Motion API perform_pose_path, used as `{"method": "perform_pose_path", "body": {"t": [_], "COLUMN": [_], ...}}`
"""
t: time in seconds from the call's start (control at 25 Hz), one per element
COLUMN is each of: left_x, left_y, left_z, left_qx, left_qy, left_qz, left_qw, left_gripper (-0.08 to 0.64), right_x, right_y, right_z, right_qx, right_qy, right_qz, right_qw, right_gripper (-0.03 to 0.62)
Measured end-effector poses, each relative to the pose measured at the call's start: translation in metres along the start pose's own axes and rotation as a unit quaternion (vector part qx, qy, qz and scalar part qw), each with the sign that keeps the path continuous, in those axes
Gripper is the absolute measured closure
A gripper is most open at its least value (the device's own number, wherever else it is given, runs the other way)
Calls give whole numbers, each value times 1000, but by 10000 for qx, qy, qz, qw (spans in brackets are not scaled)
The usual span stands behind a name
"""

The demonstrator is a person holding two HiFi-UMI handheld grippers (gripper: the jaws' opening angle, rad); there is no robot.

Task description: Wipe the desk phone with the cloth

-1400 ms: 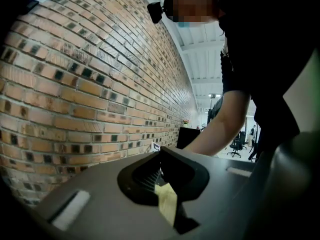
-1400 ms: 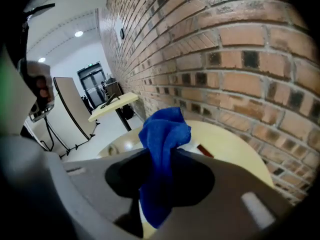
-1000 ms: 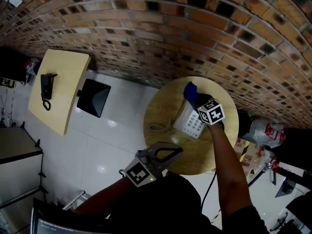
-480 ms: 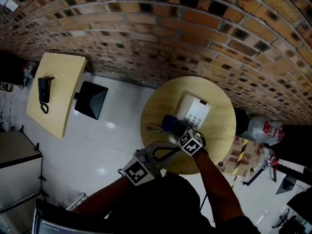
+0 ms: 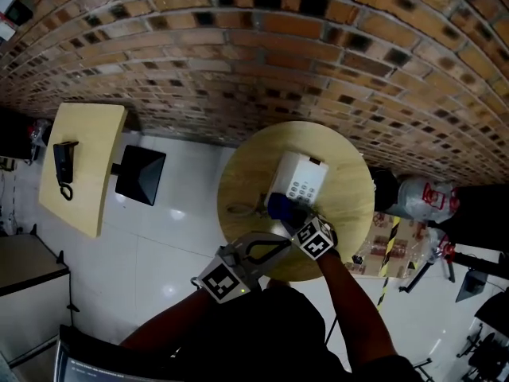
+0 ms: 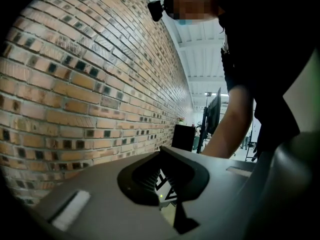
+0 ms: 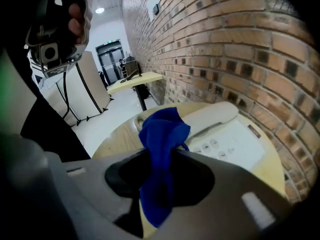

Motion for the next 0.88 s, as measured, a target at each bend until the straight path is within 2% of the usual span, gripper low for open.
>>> {"method": "perform_pose_path", "body": {"t": [0.12,0.24,0.4,0.52,0.72,0.88], "left_x": [8,11,8,3,-2,-4], "left_y": [-10,-19,-29,-36,-41,-41], "left_z": [-10,-20,-28,-30,-31,-34], "left_qx": [-169,-323,-486,-551,-533,-503], "left_qy": [-89,-114,-13,115,194,252], "left_qz": [-26,-49,-93,-92,-45,-44], "left_qw": [9998,9994,9988,9984,9984,9984], "left_gripper": [558,558,558,558,558,558], "right_x": [-23,-60,-125,-160,-179,-181], "right_y": [-16,-42,-82,-100,-112,-121], "right_z": [31,63,92,98,90,90], "right_qx": [-376,-885,-1489,-1476,-1398,-1469], "right_qy": [-62,-247,-473,-481,-391,-351], "right_qz": [-205,-845,-1981,-2719,-2964,-2922], "right_qw": [9991,9922,9677,9497,9440,9444], "right_gripper": [474,473,472,471,460,397]}}
Point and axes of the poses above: the fingertips, and each gripper's own axes: z backward along the fingers, y to its left, x out of its top, the point moved 7 cm from there along z, backward along the fingers, and after that the axes turned 10 degrees about x, right-handed, at the moved point
